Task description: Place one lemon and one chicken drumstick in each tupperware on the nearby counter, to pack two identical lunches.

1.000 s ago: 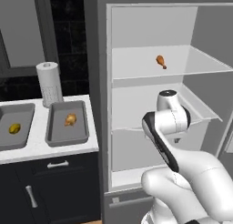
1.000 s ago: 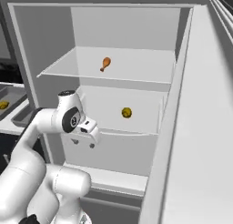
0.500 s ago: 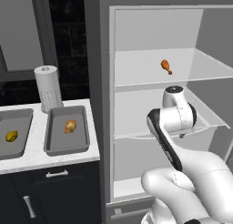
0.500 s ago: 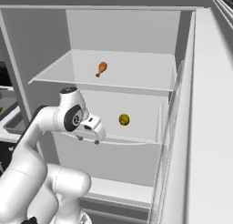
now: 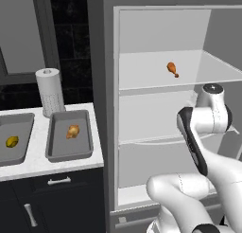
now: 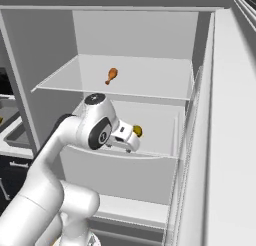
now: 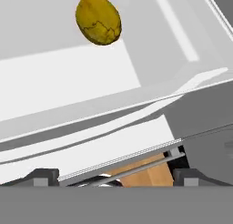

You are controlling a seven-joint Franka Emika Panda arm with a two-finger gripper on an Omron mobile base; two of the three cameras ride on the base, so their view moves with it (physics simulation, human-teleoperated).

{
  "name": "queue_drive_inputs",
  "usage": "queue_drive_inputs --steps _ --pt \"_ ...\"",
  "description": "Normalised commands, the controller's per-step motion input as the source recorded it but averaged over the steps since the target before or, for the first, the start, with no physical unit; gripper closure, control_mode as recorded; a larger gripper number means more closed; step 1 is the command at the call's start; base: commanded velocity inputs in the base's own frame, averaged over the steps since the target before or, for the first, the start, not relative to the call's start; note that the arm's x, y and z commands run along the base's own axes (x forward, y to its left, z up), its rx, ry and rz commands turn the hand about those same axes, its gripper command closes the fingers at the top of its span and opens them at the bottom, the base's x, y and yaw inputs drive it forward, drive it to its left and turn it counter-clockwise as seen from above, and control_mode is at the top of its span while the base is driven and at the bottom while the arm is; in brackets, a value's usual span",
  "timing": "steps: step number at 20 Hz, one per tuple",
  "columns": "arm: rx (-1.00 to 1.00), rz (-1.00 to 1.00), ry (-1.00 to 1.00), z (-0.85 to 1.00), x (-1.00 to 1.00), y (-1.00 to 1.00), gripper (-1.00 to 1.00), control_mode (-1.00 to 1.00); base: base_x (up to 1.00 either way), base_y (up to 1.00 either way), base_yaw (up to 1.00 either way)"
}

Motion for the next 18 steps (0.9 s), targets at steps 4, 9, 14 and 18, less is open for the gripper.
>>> queue_drive_inputs --steps 4,9,14,18 --pt "0.00 0.11 -0.16 0.26 0.39 -0.07 -1.00 -1.00 0.00 0.00 0.00" --pt "0.00 0.19 -0.26 0.17 0.20 0.00 -1.00 -1.00 0.00 0.00 0.00" --pt "0.00 0.11 -0.17 0.00 0.13 0.00 -1.00 -1.00 0.00 0.00 0.00" --pt "0.00 0.01 -0.03 0.00 0.30 0.00 -1.00 -1.00 0.00 0.00 0.00"
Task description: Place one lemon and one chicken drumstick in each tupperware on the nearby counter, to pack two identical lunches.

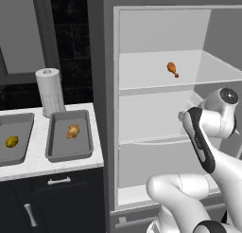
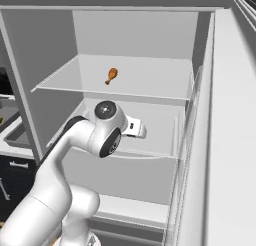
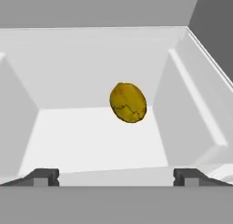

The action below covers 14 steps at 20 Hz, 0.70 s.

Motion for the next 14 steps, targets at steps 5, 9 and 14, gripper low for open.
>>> queue_drive_inputs --steps 5,9,14 --pt "0.00 0.00 0.00 0.00 0.34 0.00 -1.00 -1.00 0.00 0.00 0.00" --pt "0.00 0.00 0.00 0.00 0.35 0.00 -1.00 -1.00 0.00 0.00 0.00" --pt "0.00 0.00 0.00 0.00 0.34 0.00 -1.00 -1.00 0.00 0.00 0.00"
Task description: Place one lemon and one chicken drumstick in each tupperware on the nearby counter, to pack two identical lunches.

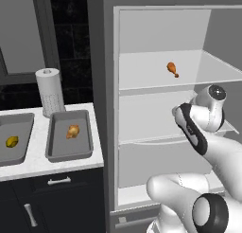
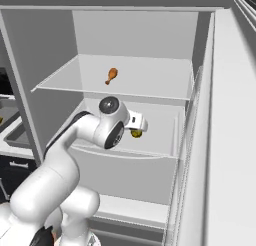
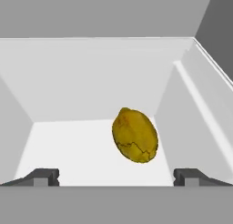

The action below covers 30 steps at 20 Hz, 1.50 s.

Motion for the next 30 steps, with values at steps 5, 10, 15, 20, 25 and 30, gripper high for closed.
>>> queue_drive_inputs --steps 5,10,15,20,25,30 --pt "0.00 0.00 0.00 0.00 0.07 0.00 -1.00 -1.00 0.00 0.00 0.00" --pt "0.00 0.00 0.02 -0.28 0.02 -0.12 -1.00 -1.00 0.00 0.00 0.00" --pt "0.00 -0.02 0.00 -0.08 0.09 -0.20 -1.00 -1.00 0.00 0.00 0.00" --pt "0.00 0.00 0.03 -0.01 0.34 0.00 -1.00 -1.00 0.00 0.00 0.00" --pt "0.00 -0.01 0.10 -0.13 0.36 -0.02 -1.00 -1.00 0.00 0.00 0.00" --pt "0.00 -0.02 0.09 -0.31 0.15 -0.10 -1.00 -1.00 0.00 0.00 0.00"
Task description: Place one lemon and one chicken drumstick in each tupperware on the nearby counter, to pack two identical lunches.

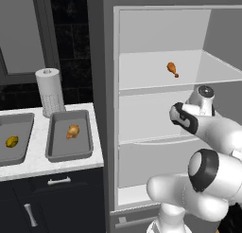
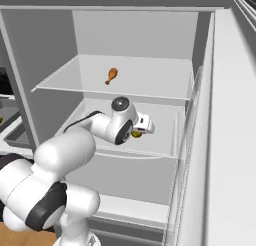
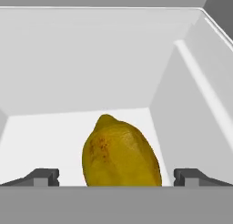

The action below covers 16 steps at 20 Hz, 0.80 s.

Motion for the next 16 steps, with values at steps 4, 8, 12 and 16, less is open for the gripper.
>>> queue_drive_inputs --steps 4,8,12,16 --pt "0.00 -0.01 0.04 -0.25 0.18 -0.04 -1.00 -1.00 0.00 0.00 0.00" --pt "0.00 0.00 0.02 -0.23 0.24 0.00 -1.00 -1.00 0.00 0.00 0.00" --pt "0.00 0.00 0.05 -0.43 0.16 -0.01 1.00 -1.00 0.00 0.00 0.00" --pt "0.00 0.00 0.00 -0.17 0.07 -0.01 1.00 -1.00 0.00 0.00 0.00"
